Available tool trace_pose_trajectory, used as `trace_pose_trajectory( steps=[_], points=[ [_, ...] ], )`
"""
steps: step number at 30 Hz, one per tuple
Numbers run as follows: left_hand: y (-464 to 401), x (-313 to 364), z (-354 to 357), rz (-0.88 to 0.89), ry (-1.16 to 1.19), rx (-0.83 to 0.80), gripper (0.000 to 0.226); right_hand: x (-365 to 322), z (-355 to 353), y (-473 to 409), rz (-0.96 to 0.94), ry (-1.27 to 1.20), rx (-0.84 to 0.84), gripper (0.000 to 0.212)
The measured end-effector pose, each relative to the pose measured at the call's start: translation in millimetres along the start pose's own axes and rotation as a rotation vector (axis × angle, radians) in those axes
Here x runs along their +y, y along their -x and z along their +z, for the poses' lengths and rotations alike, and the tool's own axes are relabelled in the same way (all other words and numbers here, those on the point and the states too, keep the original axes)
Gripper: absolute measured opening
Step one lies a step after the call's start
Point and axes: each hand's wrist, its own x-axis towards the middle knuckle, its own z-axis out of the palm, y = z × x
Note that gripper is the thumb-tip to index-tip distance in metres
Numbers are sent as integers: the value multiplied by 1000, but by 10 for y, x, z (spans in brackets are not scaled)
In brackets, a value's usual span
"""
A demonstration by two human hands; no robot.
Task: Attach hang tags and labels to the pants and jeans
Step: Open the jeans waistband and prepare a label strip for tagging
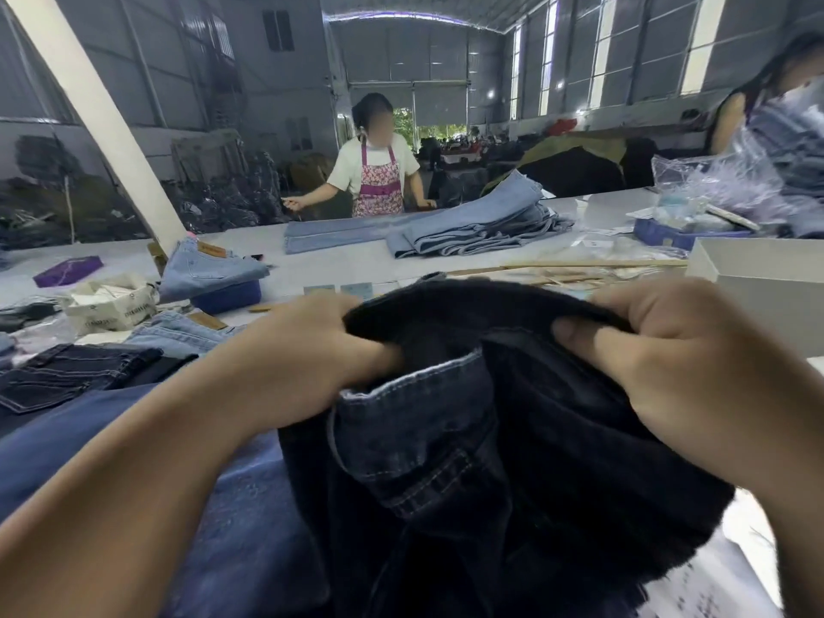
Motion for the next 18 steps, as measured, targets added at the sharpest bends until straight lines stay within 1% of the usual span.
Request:
trace_pose_trajectory(
  steps=[1, 2, 3, 4, 5, 6, 8, 10, 12, 13, 14, 15, 16, 18],
  points=[
    [-18, 73, -12, 78, -71, 94, 47, -9, 19, -39, 2, -78, 20, 33],
    [-27, 127, -24, 192, -156, 173, 53, -23, 45, -79, 4, -162, 32, 36],
    [-34, 205, -40, 305, -195, 229, 54, -47, 75, -108, 7, -230, 32, 39],
    [-59, 295, -20, 386, -189, 239, 43, -67, 105, -132, 7, -278, 22, 41],
    [-102, 373, -11, 407, -159, 220, 29, -76, 136, -147, -3, -309, 10, 43],
    [-164, 416, 4, 413, -130, 205, 20, -87, 156, -152, -7, -315, 4, 45],
    [-293, 423, 63, 398, -78, 174, 20, -125, 175, -141, -27, -285, 38, 48],
    [-392, 368, 151, 368, 13, 156, 22, -98, 173, -128, -21, -142, 140, 45],
    [-471, 297, 261, 312, 136, 138, 22, -65, 162, -103, -8, 115, 274, 36],
    [-522, 259, 308, 270, 206, 130, 20, -91, 164, -80, -37, 240, 353, 29],
    [-573, 227, 339, 220, 270, 123, 19, -133, 169, -51, -77, 351, 402, 29],
    [-622, 193, 350, 179, 319, 114, 18, -171, 182, -19, -156, 432, 411, 36],
    [-671, 159, 353, 145, 353, 100, 19, -224, 221, 24, -289, 487, 382, 40],
    [-718, 123, 344, 114, 386, 72, 22, -269, 368, 136, -538, 554, 243, 35]
  ],
)
